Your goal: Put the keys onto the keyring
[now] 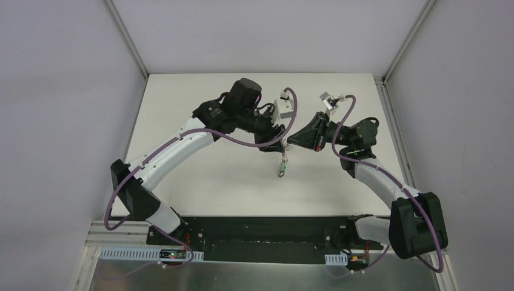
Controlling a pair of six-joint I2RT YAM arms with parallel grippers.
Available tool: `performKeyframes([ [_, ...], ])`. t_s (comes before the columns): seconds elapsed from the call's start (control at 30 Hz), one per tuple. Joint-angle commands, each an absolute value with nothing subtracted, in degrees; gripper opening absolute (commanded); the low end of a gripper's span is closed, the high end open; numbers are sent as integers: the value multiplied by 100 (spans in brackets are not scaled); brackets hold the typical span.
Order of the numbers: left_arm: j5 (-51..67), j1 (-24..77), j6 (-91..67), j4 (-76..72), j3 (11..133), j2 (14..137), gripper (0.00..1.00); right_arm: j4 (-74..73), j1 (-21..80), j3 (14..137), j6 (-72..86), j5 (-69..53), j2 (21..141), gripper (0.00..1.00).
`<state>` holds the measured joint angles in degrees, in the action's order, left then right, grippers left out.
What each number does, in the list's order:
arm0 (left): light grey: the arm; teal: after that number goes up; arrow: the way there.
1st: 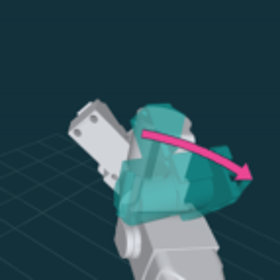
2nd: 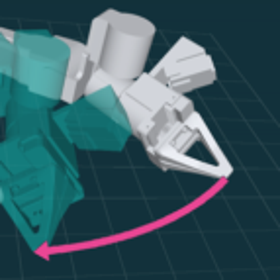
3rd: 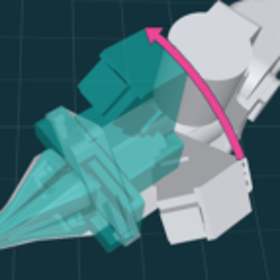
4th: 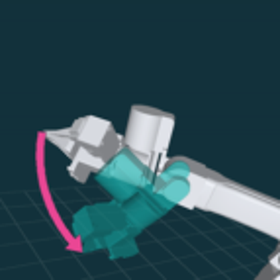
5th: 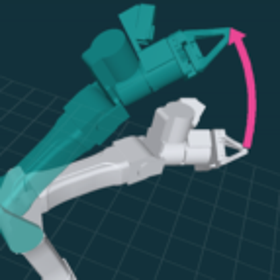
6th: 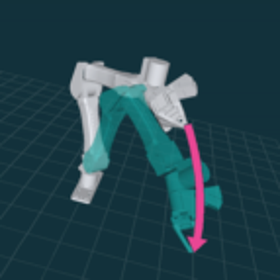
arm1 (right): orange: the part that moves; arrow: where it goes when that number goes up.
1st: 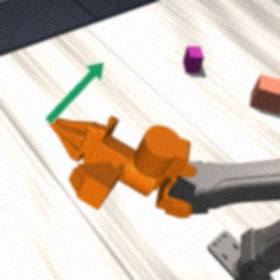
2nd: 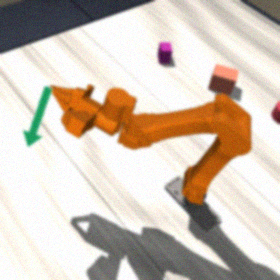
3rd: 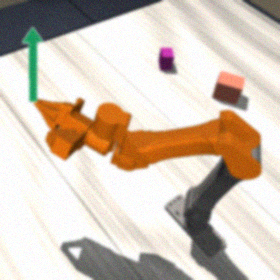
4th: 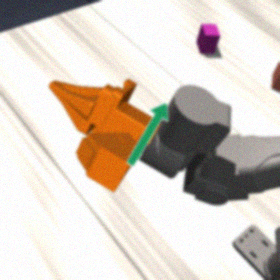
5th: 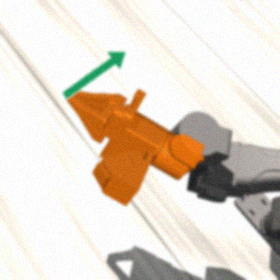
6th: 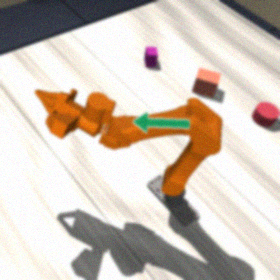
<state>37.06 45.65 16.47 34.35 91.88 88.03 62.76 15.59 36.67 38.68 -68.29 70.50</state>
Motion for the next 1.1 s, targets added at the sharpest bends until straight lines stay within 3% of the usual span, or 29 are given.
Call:
performKeyframes([
  [0.0,4149,4540,1300,3198,9334,8930,44,6639,1531,3653,3788,-6908,7007,0],
  [0.8,4527,4394,891,2923,9465,9145,19,6566,1532,3653,3755,-6935,6997,0],
  [0.97,4588,4395,908,2985,9468,9152,11,6553,1529,3653,3745,-6927,6987,0],
  [1.07,4621,4384,943,3067,9465,9136,0,6537,1534,3650,3723,-6926,6987,0],
])
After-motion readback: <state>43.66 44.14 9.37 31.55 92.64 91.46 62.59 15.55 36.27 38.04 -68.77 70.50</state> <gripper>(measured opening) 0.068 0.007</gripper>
